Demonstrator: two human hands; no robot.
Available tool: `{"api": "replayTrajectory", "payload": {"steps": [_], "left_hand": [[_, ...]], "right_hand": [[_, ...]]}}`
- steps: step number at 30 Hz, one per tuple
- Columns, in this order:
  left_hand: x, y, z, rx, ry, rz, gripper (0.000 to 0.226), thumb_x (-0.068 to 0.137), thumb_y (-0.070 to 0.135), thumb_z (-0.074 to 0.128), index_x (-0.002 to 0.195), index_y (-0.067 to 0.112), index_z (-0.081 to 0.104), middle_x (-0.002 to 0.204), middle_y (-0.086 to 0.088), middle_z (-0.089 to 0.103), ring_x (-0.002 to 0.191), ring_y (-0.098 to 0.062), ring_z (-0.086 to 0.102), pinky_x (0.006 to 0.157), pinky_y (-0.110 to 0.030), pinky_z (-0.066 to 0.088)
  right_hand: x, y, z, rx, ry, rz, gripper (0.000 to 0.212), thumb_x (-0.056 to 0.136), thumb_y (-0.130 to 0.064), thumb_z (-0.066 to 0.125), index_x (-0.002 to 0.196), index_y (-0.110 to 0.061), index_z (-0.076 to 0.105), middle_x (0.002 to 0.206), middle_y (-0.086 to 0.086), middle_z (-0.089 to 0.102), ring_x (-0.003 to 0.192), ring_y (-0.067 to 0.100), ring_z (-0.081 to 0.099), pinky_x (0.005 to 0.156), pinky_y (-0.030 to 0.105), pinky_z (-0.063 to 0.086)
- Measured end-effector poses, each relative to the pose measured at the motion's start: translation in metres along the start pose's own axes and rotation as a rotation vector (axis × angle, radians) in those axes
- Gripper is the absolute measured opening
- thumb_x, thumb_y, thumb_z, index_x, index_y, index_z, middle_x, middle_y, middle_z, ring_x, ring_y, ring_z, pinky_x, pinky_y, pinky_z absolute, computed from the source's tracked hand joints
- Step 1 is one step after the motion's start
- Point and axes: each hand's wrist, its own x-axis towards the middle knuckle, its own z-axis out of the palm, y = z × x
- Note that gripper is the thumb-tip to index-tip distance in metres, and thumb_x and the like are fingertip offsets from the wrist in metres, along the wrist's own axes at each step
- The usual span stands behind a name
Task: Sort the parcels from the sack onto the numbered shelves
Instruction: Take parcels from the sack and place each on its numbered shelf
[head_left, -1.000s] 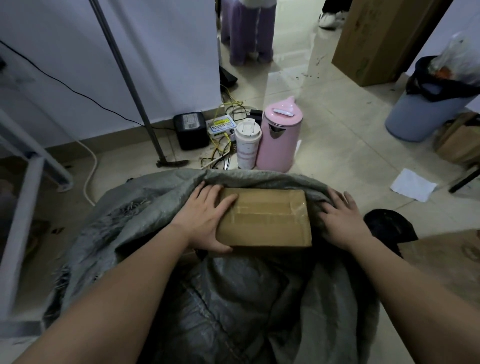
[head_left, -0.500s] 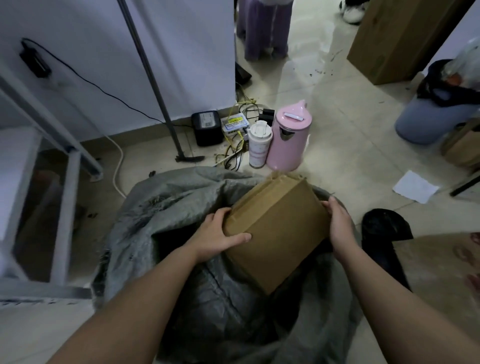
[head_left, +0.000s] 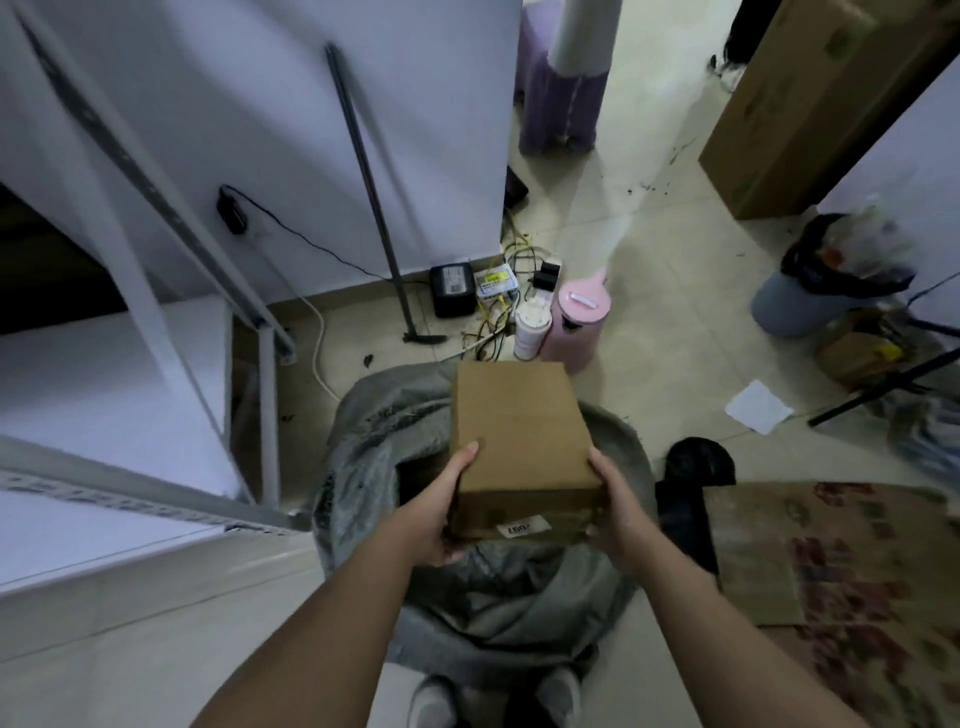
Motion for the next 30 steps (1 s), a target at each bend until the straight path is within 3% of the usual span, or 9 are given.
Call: {"api": "replayTrajectory", "payload": {"steps": [3, 6, 9, 14, 18, 20, 22, 27, 30], "left_hand": [[-0.068, 0.013, -0.005, 0.014, -0.002, -0.080, 0.108, 0.041, 0.088, 0.062, 0.119, 0.014, 0.055, 0.118, -0.013, 0.058, 0.105, -0.030, 0.052, 0.080, -0.037, 0.046], [-0.131, 0.031, -0.006, 0.058, 0.009, -0.102, 0.115, 0.045, 0.095, 0.050, 0.125, 0.014, 0.054, 0.122, -0.015, 0.058, 0.107, -0.033, 0.051, 0.088, -0.042, 0.043], [-0.196, 0.048, 0.000, 0.147, 0.034, -0.042, 0.119, 0.053, 0.097, 0.041, 0.142, 0.018, 0.042, 0.142, -0.014, 0.047, 0.129, -0.037, 0.041, 0.106, -0.057, 0.028], [-0.284, 0.059, 0.015, 0.096, 0.076, 0.226, 0.063, 0.098, 0.054, 0.027, 0.146, 0.014, 0.037, 0.150, -0.007, 0.036, 0.140, -0.025, 0.031, 0.099, -0.033, 0.029], [-0.267, 0.051, 0.006, 0.072, 0.051, 0.355, 0.103, 0.060, 0.086, 0.056, 0.138, 0.018, 0.050, 0.137, -0.007, 0.054, 0.123, -0.025, 0.052, 0.113, -0.039, 0.032], [-0.279, 0.051, 0.009, 0.036, 0.083, 0.403, 0.080, 0.073, 0.081, 0.048, 0.126, 0.021, 0.057, 0.124, -0.007, 0.061, 0.112, -0.023, 0.058, 0.109, -0.042, 0.036], [-0.301, 0.058, 0.018, 0.030, 0.078, 0.470, 0.056, 0.089, 0.068, 0.037, 0.114, 0.024, 0.061, 0.115, -0.007, 0.064, 0.105, -0.023, 0.059, 0.105, -0.044, 0.039], [-0.337, 0.068, 0.030, 0.018, 0.092, 0.488, 0.057, 0.090, 0.068, 0.036, 0.106, 0.021, 0.064, 0.109, -0.012, 0.067, 0.097, -0.025, 0.063, 0.093, -0.041, 0.046], [-0.349, 0.073, 0.036, 0.031, 0.056, 0.503, 0.056, 0.093, 0.063, 0.033, 0.106, 0.016, 0.060, 0.095, -0.005, 0.065, 0.083, -0.018, 0.060, 0.075, -0.034, 0.045]], "right_hand": [[-0.061, -0.022, 0.017, -0.021, -0.009, 0.026, 0.065, 0.080, -0.071, 0.050, 0.131, -0.031, 0.054, 0.122, 0.000, 0.065, 0.110, 0.022, 0.060, 0.087, 0.039, 0.050], [-0.120, -0.057, 0.036, -0.023, -0.031, 0.058, 0.083, 0.067, -0.079, 0.052, 0.135, -0.031, 0.053, 0.121, 0.003, 0.067, 0.110, 0.025, 0.062, 0.097, 0.046, 0.049], [-0.163, -0.087, 0.052, 0.002, -0.009, 0.143, 0.074, 0.078, -0.077, 0.048, 0.123, -0.019, 0.057, 0.104, 0.009, 0.067, 0.094, 0.028, 0.064, 0.079, 0.042, 0.054], [-0.213, -0.119, 0.062, -0.069, 0.078, 0.184, 0.086, 0.076, -0.086, 0.036, 0.110, -0.012, 0.062, 0.097, 0.012, 0.066, 0.088, 0.030, 0.061, 0.070, 0.038, 0.050], [-0.234, -0.131, 0.062, -0.033, 0.029, 0.078, 0.073, 0.084, -0.080, 0.026, 0.101, -0.021, 0.066, 0.096, 0.004, 0.069, 0.085, 0.023, 0.060, 0.066, 0.031, 0.045], [-0.243, -0.136, 0.062, -0.016, 0.028, 0.020, 0.067, 0.088, -0.075, 0.026, 0.096, -0.020, 0.064, 0.080, 0.002, 0.067, 0.083, 0.021, 0.058, 0.068, 0.031, 0.044], [-0.251, -0.140, 0.062, -0.019, 0.035, -0.052, 0.068, 0.090, -0.072, 0.028, 0.100, -0.017, 0.066, 0.089, 0.004, 0.067, 0.096, 0.024, 0.060, 0.084, 0.035, 0.046], [-0.264, -0.147, 0.060, -0.072, -0.021, -0.161, 0.066, 0.095, -0.065, 0.028, 0.127, -0.015, 0.058, 0.114, 0.004, 0.063, 0.090, 0.014, 0.058, 0.071, 0.029, 0.042], [-0.276, -0.153, 0.063, -0.121, -0.060, -0.204, 0.051, 0.095, -0.064, 0.027, 0.119, -0.027, 0.055, 0.094, -0.007, 0.065, 0.079, 0.008, 0.059, 0.067, 0.026, 0.044]]}}
